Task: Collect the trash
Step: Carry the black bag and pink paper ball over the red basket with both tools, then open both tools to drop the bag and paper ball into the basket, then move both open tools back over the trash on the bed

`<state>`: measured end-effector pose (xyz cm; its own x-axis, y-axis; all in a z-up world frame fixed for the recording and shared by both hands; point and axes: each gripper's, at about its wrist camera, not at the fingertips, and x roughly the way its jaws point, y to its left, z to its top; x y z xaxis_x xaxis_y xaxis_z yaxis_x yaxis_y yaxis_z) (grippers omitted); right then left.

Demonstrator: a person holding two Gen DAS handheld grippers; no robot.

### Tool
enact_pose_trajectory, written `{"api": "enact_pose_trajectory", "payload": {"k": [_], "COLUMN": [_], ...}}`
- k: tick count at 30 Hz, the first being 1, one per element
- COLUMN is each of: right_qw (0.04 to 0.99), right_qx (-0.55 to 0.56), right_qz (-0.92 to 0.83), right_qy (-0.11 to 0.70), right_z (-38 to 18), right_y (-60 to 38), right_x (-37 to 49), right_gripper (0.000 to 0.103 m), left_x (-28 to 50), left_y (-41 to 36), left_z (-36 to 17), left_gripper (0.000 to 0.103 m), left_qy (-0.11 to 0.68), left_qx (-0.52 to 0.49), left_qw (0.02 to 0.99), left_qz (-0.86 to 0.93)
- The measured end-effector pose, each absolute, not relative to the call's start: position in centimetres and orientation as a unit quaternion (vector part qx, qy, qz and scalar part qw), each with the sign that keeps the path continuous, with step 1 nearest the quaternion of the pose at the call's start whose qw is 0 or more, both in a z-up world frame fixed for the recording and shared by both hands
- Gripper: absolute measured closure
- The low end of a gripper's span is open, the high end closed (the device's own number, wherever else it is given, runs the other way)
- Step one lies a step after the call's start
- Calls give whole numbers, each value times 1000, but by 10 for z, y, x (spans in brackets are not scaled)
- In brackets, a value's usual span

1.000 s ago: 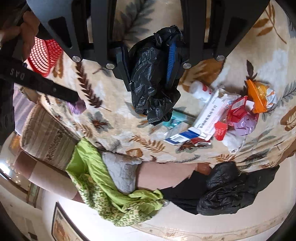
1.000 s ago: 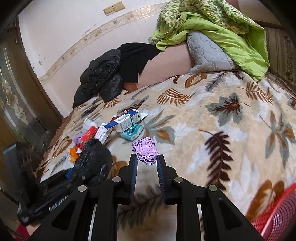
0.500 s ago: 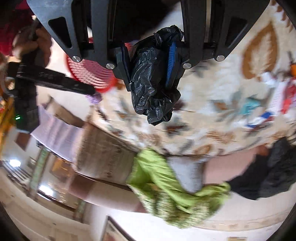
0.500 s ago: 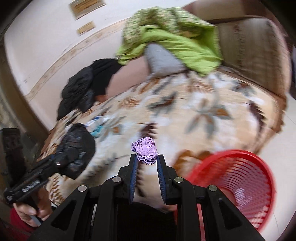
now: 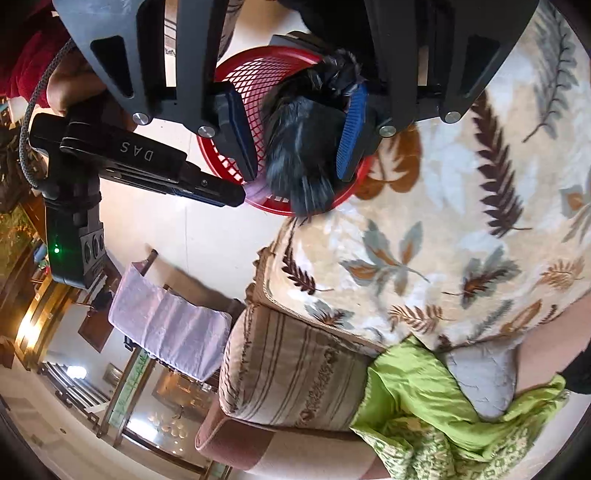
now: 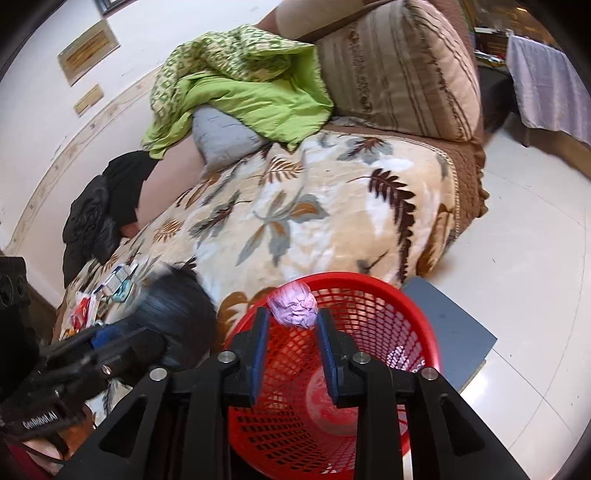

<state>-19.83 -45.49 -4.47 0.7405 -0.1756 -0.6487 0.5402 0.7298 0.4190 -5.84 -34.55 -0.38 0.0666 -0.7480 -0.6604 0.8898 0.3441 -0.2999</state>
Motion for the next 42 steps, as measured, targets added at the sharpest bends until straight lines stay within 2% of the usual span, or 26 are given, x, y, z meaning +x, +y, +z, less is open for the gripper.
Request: {"api": "enact_pose_trajectory", "payload": {"k": [2, 8, 12, 14, 26, 35, 42], "right_qw": [881, 884, 890, 894, 921, 920, 918], "right_qx": [305, 308, 305, 299, 225, 178, 163], "right_qz": [-210, -201, -180, -163, -49, 27, 70], "right_qy": [295, 289, 288, 291, 315, 349, 355], "right_z": [-44, -40, -35, -33, -15, -23, -30], "right_y": [-457, -454, -442, -432, -345, -268, -223], "right_x": [-201, -196, -182, -172, -83, -17, 27], "right_gripper": [63, 63, 59, 56, 53, 51, 51], "left_x": [-58, -44, -30, -22, 26, 61, 81], "left_y": [-346, -323, -297, -281, -142, -27, 28], "left_z": [-4, -2, 4, 6, 15, -4, -11], "left_gripper": [47, 45, 41, 40, 39, 39, 39], "left_qy": [387, 386, 378, 375, 364, 366, 360], "left_qx": [88, 73, 62, 56, -3, -56, -93], "left_qw": [724, 740, 763, 777, 852, 897, 913], "left_qz": [-564, -546, -521, -503, -375, -243, -171]}}
